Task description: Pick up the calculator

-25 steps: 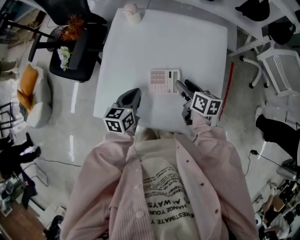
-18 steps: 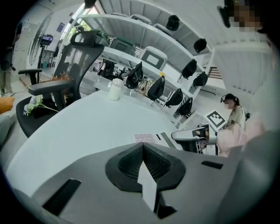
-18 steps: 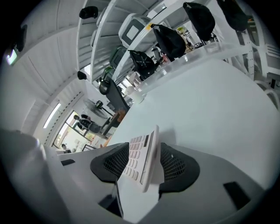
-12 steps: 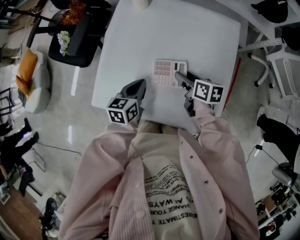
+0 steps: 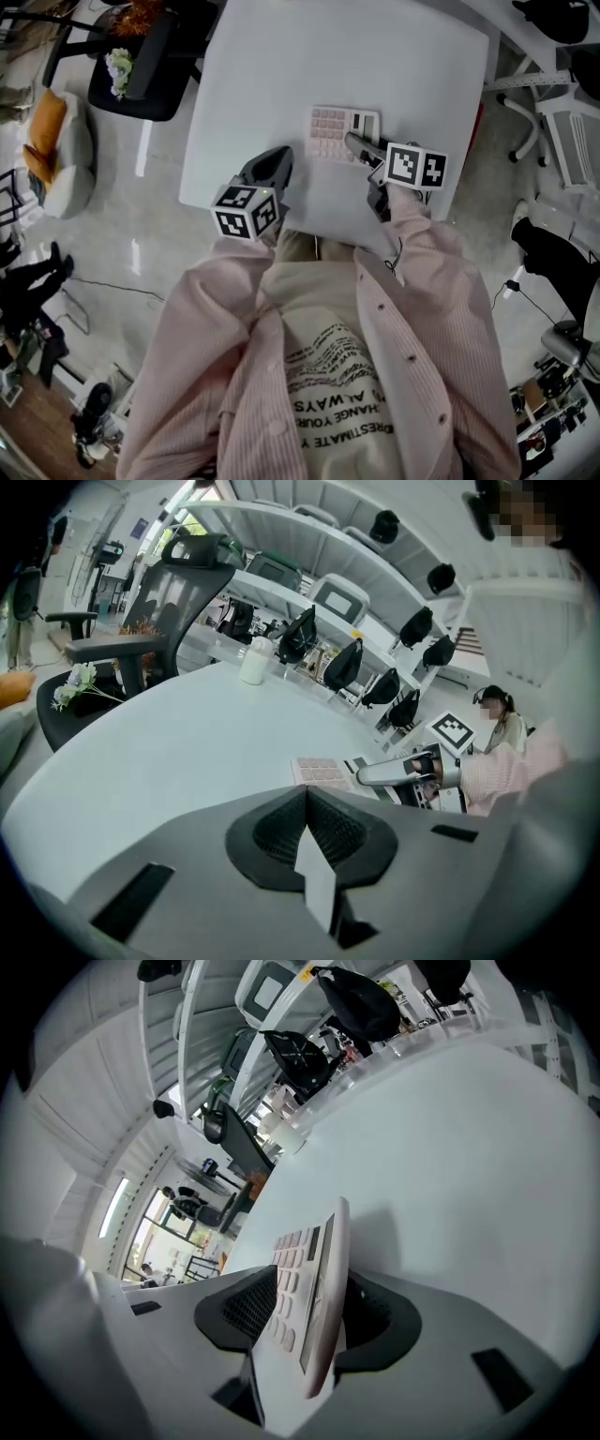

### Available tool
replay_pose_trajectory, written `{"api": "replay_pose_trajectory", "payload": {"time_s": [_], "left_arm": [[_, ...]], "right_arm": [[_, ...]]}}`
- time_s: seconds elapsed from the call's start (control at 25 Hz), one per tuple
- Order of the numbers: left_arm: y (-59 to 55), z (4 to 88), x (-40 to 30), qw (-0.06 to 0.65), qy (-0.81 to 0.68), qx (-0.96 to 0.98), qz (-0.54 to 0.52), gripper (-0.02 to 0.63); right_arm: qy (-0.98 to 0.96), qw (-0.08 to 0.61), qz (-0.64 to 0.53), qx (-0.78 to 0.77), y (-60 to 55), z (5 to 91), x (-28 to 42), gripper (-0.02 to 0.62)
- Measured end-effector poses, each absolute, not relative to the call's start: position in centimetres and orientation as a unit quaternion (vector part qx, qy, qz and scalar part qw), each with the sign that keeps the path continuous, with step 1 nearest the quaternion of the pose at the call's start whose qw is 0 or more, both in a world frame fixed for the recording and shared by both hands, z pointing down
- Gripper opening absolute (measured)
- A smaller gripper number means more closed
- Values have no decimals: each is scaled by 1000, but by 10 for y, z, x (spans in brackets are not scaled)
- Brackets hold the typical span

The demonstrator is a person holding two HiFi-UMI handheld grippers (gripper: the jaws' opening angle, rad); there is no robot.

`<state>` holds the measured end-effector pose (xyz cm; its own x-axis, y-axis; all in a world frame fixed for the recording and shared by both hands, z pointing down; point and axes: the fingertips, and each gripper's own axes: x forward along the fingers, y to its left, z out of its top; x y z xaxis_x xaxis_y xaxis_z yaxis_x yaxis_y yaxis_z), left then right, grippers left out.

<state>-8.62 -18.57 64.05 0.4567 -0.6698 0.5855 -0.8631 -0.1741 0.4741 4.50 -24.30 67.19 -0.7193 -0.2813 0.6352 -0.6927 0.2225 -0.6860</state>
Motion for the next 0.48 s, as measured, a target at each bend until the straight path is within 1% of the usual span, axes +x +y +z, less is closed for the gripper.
{"api": "replay_pose_trajectory", "payload": {"time_s": [0.12, 0.24, 0.4, 0.48], "left_arm": [[-186, 642, -86, 398, -503, 757, 122, 2], [-185, 643, -86, 401, -500, 757, 124, 2], [-184, 644, -87, 403, -500, 756, 125, 2], [-185, 644, -88, 404, -499, 756, 126, 2]], "right_arm": [[-751, 187, 544, 325, -243, 674, 44, 192], [-744, 181, 553, 329, -243, 676, 46, 175], [-731, 172, 565, 342, -244, 679, 50, 123], [-730, 169, 567, 342, -244, 680, 51, 117]]}}
